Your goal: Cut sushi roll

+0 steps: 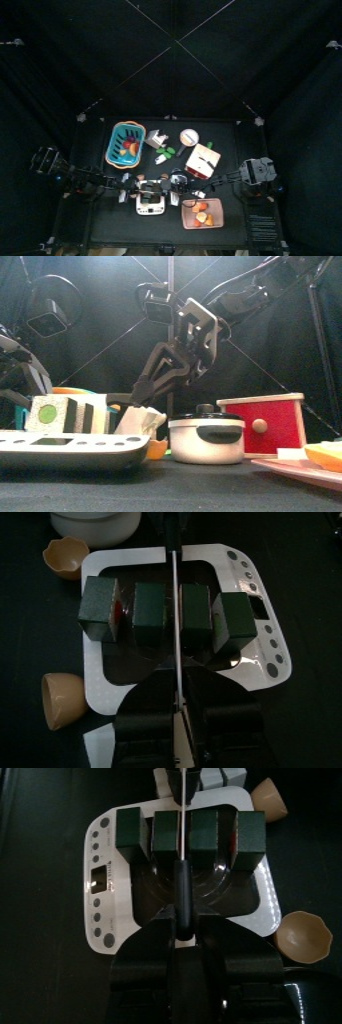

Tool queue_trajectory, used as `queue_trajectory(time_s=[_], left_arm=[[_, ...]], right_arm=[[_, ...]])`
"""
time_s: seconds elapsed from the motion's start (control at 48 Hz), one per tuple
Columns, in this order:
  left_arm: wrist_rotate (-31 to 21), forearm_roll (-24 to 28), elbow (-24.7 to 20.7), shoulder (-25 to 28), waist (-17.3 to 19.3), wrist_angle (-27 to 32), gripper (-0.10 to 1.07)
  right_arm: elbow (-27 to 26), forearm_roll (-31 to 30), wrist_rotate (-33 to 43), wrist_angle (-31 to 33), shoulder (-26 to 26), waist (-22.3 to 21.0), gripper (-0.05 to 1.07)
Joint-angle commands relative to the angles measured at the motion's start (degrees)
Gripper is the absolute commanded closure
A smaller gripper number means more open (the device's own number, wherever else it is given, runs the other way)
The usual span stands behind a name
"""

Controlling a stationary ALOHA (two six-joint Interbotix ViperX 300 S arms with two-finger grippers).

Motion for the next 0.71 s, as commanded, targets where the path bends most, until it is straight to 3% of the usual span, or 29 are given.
queue_trajectory(time_s=[0.0, 0.271, 0.688], left_arm=[[0.09, -0.18, -0.35, -0.97, 0.09, 0.18, 0.54], [0.26, 2.99, -0.35, -5.19, 3.16, 0.18, 0.54], [0.26, 7.29, -1.05, -16.44, 10.37, 0.18, 0.47]], right_arm=[[-0.97, -0.44, -0.18, 0.09, -2.29, 0.88, 0.52], [-1.14, -3.16, -0.18, 0.44, -5.98, -0.62, 0.52], [-2.64, -6.77, -0.18, 0.44, -8.96, -2.90, 0.52]])
